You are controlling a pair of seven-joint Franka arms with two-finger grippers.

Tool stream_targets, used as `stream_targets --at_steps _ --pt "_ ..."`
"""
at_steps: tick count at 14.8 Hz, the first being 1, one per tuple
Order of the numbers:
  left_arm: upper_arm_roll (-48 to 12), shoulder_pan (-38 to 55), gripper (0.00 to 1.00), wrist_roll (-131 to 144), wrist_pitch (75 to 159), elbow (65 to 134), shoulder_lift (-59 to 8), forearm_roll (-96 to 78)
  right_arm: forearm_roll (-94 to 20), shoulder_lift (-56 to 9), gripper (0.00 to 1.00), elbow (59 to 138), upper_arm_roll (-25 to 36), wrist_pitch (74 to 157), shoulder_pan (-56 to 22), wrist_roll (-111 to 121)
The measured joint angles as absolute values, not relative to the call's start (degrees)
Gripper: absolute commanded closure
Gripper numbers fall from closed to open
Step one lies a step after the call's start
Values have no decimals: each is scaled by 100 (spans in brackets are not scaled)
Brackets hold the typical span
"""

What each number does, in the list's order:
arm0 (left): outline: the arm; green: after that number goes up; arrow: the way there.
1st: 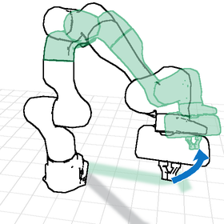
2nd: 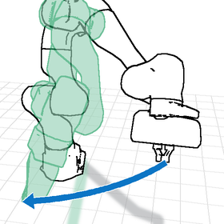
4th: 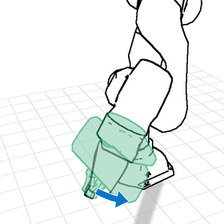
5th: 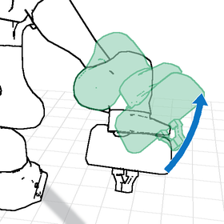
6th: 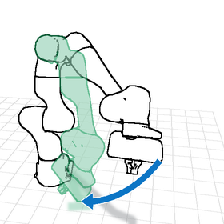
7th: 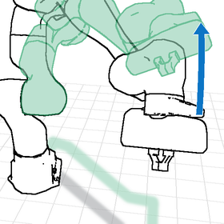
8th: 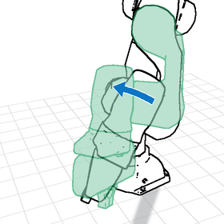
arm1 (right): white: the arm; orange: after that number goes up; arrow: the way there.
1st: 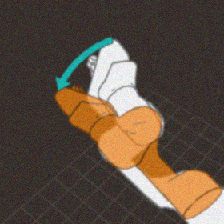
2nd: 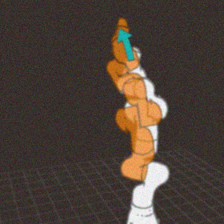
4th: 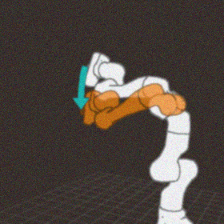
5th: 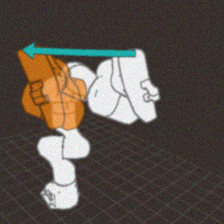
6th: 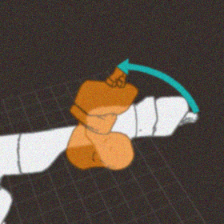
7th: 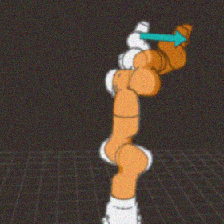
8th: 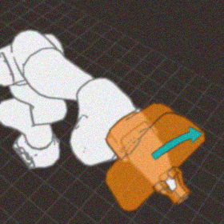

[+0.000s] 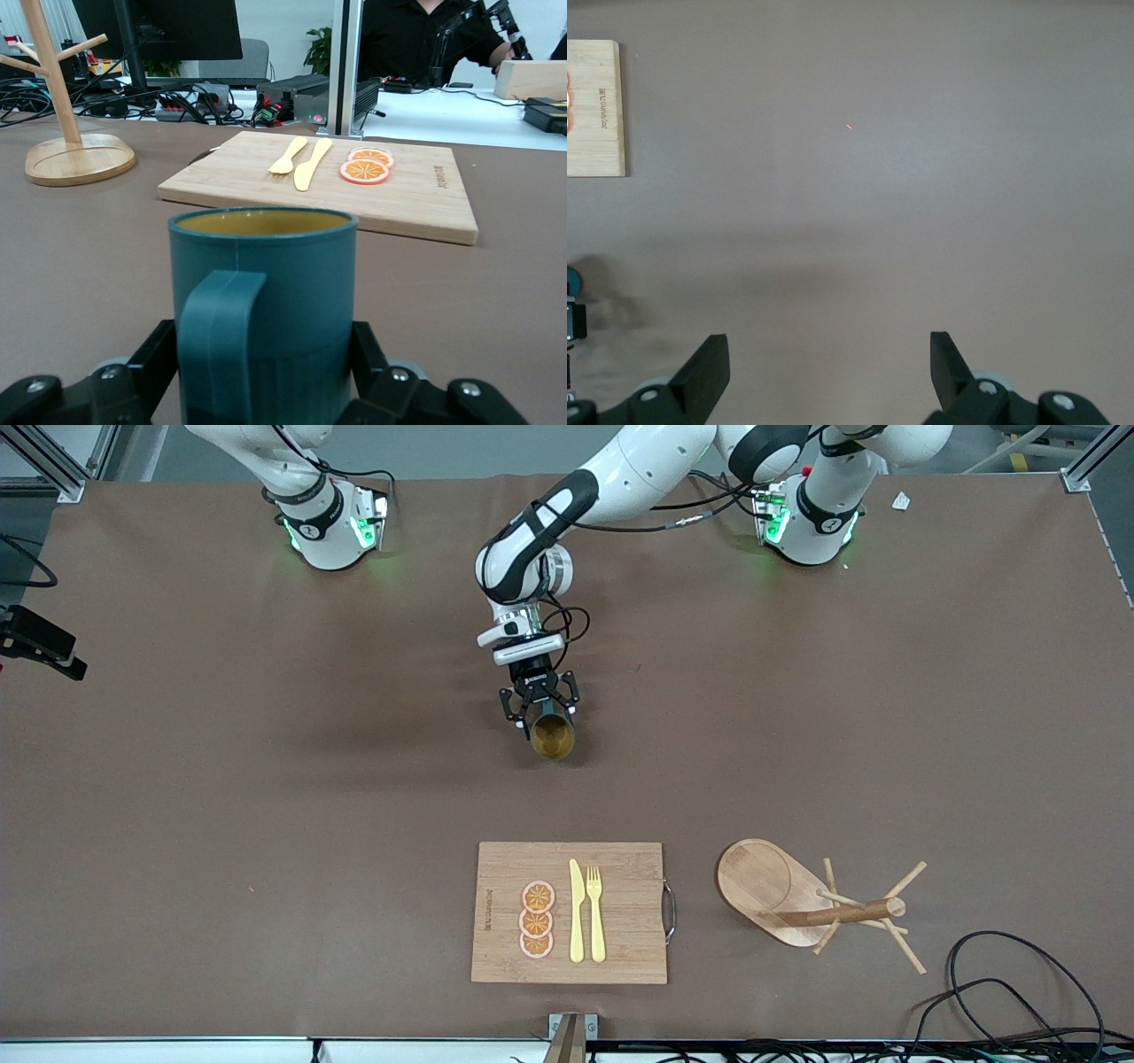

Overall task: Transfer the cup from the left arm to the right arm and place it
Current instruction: 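Carry the teal mug with the left gripper to the table middle, then set the mug down, open the left gripper and raise it, then move the right gripper over the mug while the left gripper withdraws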

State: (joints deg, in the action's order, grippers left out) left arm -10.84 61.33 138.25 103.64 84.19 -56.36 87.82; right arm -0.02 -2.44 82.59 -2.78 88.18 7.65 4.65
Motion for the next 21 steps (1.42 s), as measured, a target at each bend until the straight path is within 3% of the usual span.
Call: stream_targets --at_steps 10,16,21 --pt "-1334 6755 0 13937 10101 8214 -5348 7592 -2 -244 0 8259 -278 8818 765 465" --pt "-1286 6473 0 12828 10032 8090 -3984 5642 -2 -244 0 8259 -280 8818 764 465" --pt "-1257 4940 0 10794 10032 7993 -2789 4114 -2 -244 0 8258 -290 8808 758 466"
